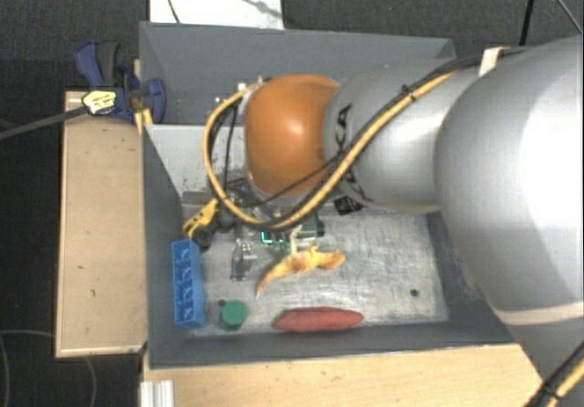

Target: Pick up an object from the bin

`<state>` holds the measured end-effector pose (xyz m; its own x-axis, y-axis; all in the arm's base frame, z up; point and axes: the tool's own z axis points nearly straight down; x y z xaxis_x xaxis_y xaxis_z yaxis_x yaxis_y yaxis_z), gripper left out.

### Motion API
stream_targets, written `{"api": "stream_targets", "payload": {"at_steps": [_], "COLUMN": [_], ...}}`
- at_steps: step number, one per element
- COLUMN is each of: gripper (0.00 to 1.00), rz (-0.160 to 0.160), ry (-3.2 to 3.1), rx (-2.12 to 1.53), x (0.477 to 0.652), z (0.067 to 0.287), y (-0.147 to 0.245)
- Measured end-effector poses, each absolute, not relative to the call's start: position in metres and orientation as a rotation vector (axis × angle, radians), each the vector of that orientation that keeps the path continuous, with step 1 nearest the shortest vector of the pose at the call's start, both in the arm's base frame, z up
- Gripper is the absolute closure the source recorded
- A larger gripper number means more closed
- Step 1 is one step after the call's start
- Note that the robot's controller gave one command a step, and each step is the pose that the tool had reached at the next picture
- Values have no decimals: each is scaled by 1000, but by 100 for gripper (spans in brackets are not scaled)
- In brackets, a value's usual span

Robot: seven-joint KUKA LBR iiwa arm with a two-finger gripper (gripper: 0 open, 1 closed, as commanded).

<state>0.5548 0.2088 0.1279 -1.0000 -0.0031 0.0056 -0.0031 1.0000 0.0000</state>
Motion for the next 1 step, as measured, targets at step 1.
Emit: {"api": "stream_targets", "payload": {"at_steps": [1], "gripper": [0], "rz": [-2], "ry": [-3144], "rx": [-4], "x": [557], "z": [132], "y": [208]}}
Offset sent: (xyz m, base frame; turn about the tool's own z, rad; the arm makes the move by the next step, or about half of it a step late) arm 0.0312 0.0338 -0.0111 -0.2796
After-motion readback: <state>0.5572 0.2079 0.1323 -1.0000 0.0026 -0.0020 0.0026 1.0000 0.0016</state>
